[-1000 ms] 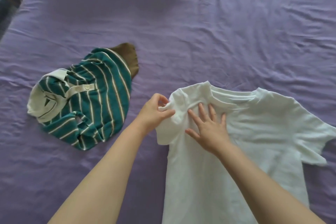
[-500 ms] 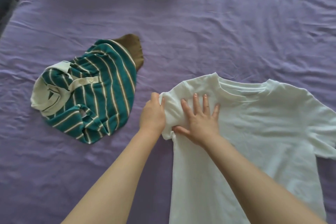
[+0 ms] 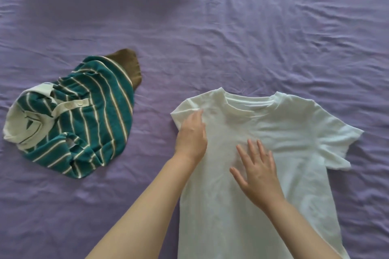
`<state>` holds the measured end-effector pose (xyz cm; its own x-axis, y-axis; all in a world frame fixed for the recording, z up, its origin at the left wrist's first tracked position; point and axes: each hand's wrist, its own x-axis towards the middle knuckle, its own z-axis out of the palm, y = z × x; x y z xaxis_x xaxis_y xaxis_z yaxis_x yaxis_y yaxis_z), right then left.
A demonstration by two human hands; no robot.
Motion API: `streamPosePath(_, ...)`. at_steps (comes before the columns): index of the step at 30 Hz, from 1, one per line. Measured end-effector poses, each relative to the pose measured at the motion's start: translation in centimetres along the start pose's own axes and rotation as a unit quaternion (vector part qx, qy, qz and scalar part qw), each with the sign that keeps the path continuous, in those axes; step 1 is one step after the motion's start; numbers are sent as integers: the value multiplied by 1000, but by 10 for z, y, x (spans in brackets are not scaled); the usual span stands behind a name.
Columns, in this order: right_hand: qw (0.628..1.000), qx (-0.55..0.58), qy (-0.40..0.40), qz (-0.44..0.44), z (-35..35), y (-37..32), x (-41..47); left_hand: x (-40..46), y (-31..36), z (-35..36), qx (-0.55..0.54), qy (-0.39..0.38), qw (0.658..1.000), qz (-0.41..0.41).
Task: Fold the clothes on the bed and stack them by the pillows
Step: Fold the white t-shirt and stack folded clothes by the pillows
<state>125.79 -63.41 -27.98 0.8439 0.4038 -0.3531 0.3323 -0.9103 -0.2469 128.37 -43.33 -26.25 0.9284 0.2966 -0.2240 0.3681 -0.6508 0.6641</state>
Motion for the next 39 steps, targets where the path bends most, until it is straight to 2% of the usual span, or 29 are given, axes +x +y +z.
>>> streamPosePath(3, 999, -42, -11, 8, 6, 13, -5, -11, -15, 31, 195, -55, 978, 49)
streamPosePath(7, 997, -69, -21, 9, 14, 33, 0, -16, -36, 50, 322, -111, 937, 75)
streamPosePath(11, 991, -106, -63, -52, 6, 56, 10, -13, -27, 47, 349, -121, 928, 54)
streamPosePath(13, 993, -92, -47, -60, -8, 70, 12, -18, -7, 51, 351, -103, 930, 28)
streamPosePath(15, 998, -29, 35, -32, -27, 84, 10, -23, 20, 63, 320, -95, 942, 35)
streamPosePath(16, 996, -6, 89, -11, -34, 95, 10, -25, 34, 72, 299, -101, 947, 53)
streamPosePath(18, 987, 35, 147, 51, -48, 121, 11, -28, 65, 94, 268, -120, 951, 99)
streamPosePath(20, 979, 58, 156, 117, -61, 150, 14, -30, 93, 117, 240, -128, 952, 140)
streamPosePath(24, 971, 57, 106, 206, -67, 201, 18, -30, 135, 163, 208, -130, 949, 197)
streamPosePath(26, 962, 76, 108, 240, -65, 215, 21, -23, 148, 181, 225, -138, 944, 197)
streamPosePath(30, 938, 131, 165, 273, -59, 224, 27, 0, 158, 200, 293, -163, 925, 177)
streamPosePath(32, 921, 181, 158, 306, -58, 227, 29, 14, 159, 200, 318, -183, 916, 164)
streamPosePath(34, 918, 197, 165, 303, -56, 229, 27, 25, 161, 199, 347, -195, 903, 160)
streamPosePath(36, 915, 211, 209, 273, -55, 227, 24, 35, 165, 198, 371, -204, 890, 167)
streamPosePath(39, 900, 261, 230, 262, -61, 221, 22, 45, 170, 194, 351, -241, 886, 182)
